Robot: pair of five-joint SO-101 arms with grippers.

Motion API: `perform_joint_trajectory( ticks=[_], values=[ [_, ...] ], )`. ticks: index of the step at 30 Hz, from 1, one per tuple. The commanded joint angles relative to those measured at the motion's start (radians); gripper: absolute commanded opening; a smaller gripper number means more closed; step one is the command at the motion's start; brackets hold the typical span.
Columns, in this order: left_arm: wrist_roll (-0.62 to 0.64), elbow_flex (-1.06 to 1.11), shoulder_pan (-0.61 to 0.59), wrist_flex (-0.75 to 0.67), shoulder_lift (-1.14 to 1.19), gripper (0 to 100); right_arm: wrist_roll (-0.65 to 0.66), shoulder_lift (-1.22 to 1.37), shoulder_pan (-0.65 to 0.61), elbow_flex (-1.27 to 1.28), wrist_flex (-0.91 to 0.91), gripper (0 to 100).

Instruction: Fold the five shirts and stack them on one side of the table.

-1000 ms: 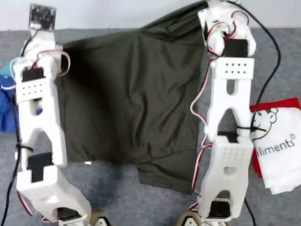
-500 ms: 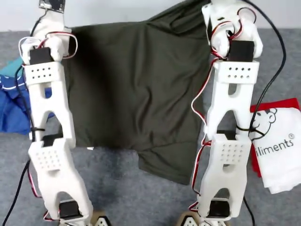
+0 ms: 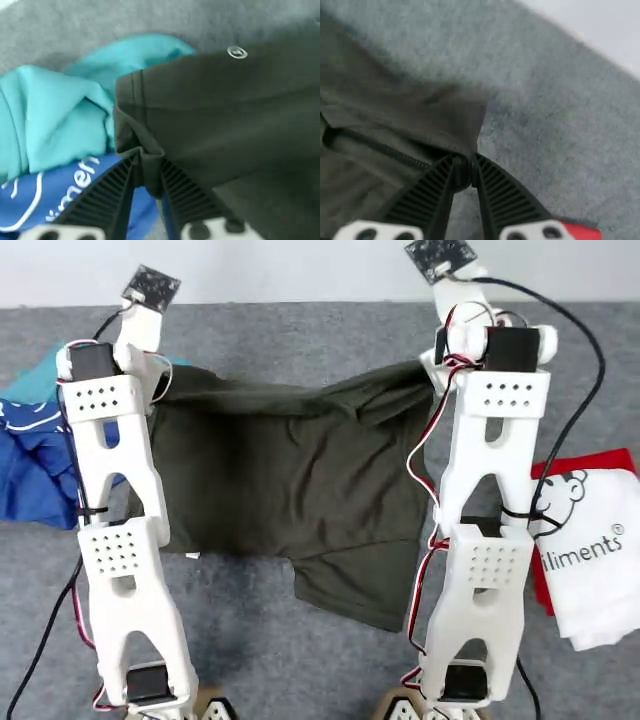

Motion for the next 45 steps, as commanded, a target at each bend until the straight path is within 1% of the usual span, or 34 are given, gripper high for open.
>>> perform_joint_trajectory(
  ticks=[1,5,10,14,18,23,30,34,38,41,45],
  values=[
    [-0.034,-0.047,-0.02,0.051,-0.009,1,0.015,-0.124,-0.002,0.16,0.048,0.8],
    [-0.034,-0.025,-0.041,0.052,-0.014,1,0.021,-0.351,-0.033,0.563,0.044,0.8],
    [-0.021,0.07,-0.031,0.052,-0.025,1,0.058,-0.671,-0.024,1.014,0.039,0.8],
    [0.037,0.229,-0.015,0.054,-0.138,1,0.075,-0.878,-0.027,1.295,-0.01,0.8],
    [0.044,0.476,-0.008,0.052,-0.321,1,0.077,-1.018,-0.031,1.511,-0.059,0.8],
    [0.037,0.785,-0.014,0.049,-0.519,1,0.078,-1.107,-0.033,1.649,-0.061,0.8],
    [-0.003,1.024,-0.015,0.049,-0.692,1,0.08,-1.147,-0.042,1.735,-0.059,0.9],
    [-0.005,1.092,-0.015,0.049,-0.74,1,0.107,-1.147,-0.107,1.792,-0.062,0.9],
    [-0.005,1.135,-0.017,0.049,-0.779,1,0.112,-1.147,-0.159,1.841,-0.107,0.9],
    [-0.006,1.176,-0.017,0.049,-0.809,1,0.112,-1.147,-0.202,1.875,-0.108,0.9],
    [-0.046,1.202,-0.054,0.049,-0.815,1,0.114,-1.147,-0.236,1.877,-0.101,0.9]
  ],
)
